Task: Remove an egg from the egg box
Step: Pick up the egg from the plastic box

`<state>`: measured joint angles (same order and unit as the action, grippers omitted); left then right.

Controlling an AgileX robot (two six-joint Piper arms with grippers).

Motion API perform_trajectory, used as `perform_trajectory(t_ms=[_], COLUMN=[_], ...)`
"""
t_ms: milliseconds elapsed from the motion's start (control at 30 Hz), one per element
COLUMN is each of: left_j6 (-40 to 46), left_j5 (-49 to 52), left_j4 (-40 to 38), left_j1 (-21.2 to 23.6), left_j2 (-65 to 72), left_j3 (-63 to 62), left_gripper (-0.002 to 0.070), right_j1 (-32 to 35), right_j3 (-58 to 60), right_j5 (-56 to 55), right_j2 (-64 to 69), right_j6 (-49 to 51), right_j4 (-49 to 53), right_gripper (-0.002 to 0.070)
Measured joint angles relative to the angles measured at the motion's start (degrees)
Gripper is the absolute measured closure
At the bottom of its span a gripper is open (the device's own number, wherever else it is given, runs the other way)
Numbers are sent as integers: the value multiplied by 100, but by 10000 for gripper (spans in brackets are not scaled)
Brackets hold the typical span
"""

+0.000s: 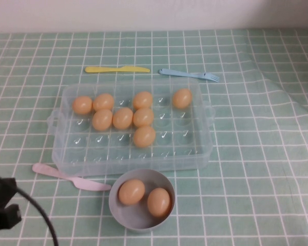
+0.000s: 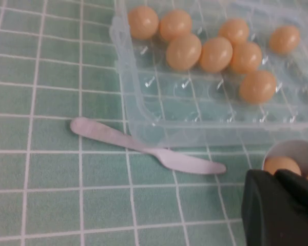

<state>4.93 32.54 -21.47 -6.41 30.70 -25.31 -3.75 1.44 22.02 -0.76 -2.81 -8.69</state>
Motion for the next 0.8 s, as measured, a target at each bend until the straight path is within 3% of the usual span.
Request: perform_trajectory(t_ms=[233,567,800], left_j6=[1938,3756,5372], left_j5=[1347,2089,2615], left_j4=[15,59,544], left_j1=[0,-11,-324], left_j2=[2138,4525,5628], left_j3=[-1869,-3656,-4795], left_gripper=[680,680,680], right_j1=[0,0,0], right_j3=[0,0,0], right_j5=[0,0,0], right_j2=[0,0,0], right_j6=[0,0,0], right_j4=[0,0,0], right_gripper=[694,694,694])
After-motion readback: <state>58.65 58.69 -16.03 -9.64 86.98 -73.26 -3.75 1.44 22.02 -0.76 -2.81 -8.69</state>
